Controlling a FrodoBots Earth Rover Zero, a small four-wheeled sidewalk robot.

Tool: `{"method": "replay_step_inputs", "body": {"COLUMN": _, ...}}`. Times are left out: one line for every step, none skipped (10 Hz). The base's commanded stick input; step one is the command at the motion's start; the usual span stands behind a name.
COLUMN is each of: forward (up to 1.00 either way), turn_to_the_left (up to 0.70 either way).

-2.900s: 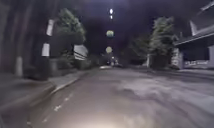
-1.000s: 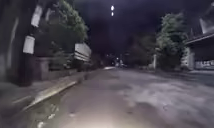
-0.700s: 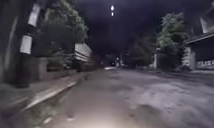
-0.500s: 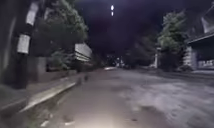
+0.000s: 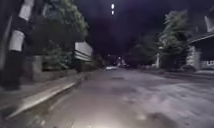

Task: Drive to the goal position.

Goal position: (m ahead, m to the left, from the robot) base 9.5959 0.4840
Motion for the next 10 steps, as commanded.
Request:
{"method": "replay_step_inputs", "body": {"forward": 0.50, "turn_to_the_left": 0.00}}
{"method": "replay_step_inputs", "body": {"forward": 0.50, "turn_to_the_left": 0.00}}
{"method": "replay_step_inputs", "body": {"forward": 0.50, "turn_to_the_left": 0.00}}
{"method": "replay_step_inputs", "body": {"forward": 0.50, "turn_to_the_left": 0.00}}
{"method": "replay_step_inputs", "body": {"forward": 0.50, "turn_to_the_left": 0.00}}
{"method": "replay_step_inputs", "body": {"forward": 0.50, "turn_to_the_left": -0.28}}
{"method": "replay_step_inputs", "body": {"forward": 0.50, "turn_to_the_left": -0.50}}
{"method": "replay_step_inputs", "body": {"forward": 0.50, "turn_to_the_left": -0.48}}
{"method": "replay_step_inputs", "body": {"forward": 0.50, "turn_to_the_left": 0.00}}
{"method": "replay_step_inputs", "body": {"forward": 0.50, "turn_to_the_left": 0.00}}
